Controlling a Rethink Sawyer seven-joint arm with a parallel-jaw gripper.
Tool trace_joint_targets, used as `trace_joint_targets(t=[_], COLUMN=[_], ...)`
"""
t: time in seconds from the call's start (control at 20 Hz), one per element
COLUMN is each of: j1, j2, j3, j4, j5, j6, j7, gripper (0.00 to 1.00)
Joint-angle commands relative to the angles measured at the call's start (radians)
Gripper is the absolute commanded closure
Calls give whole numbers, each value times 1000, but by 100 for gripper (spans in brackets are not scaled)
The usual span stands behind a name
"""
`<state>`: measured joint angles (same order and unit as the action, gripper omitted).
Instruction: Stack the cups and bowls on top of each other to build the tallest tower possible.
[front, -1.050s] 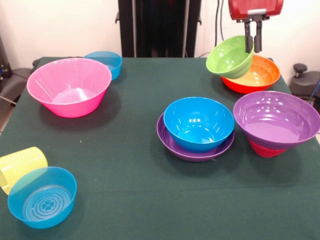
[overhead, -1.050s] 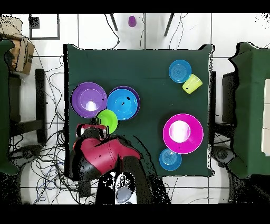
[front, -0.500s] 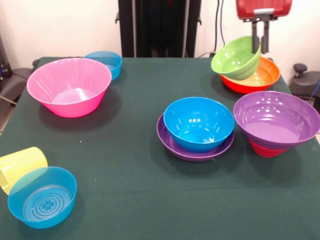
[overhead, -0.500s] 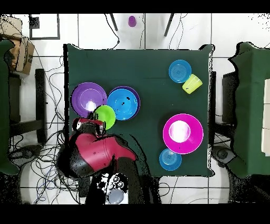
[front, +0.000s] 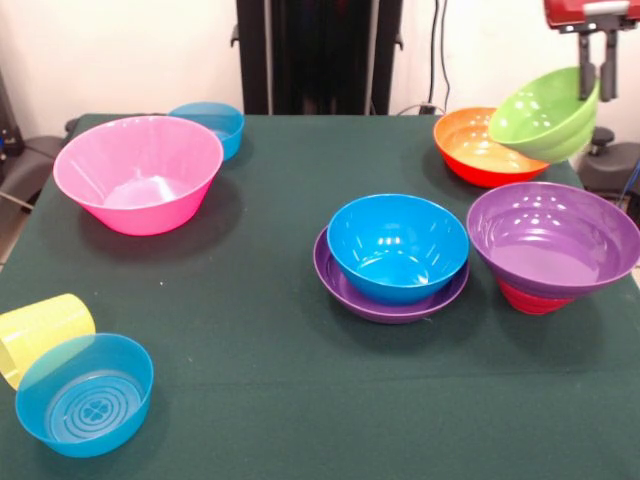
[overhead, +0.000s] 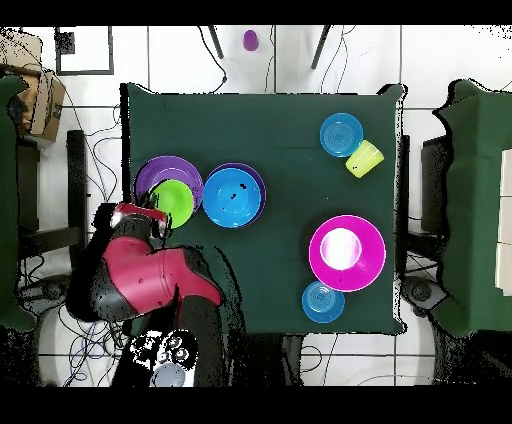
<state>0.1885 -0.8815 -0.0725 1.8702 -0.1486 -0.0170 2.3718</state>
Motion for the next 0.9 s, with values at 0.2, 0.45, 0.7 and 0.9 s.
trace_joint_targets(t=[0.2,0.45,0.7,0.9], j1=[65,78,78,96], j2=[140,195,225,258], j3=[-87,-122,-134,-157], j4=[-137,-176,-167,-178], j5=[134,154,151,171], j6=[40,-1,-56,-84], j7=[128,106,104,116], gripper=[100,100,100,100])
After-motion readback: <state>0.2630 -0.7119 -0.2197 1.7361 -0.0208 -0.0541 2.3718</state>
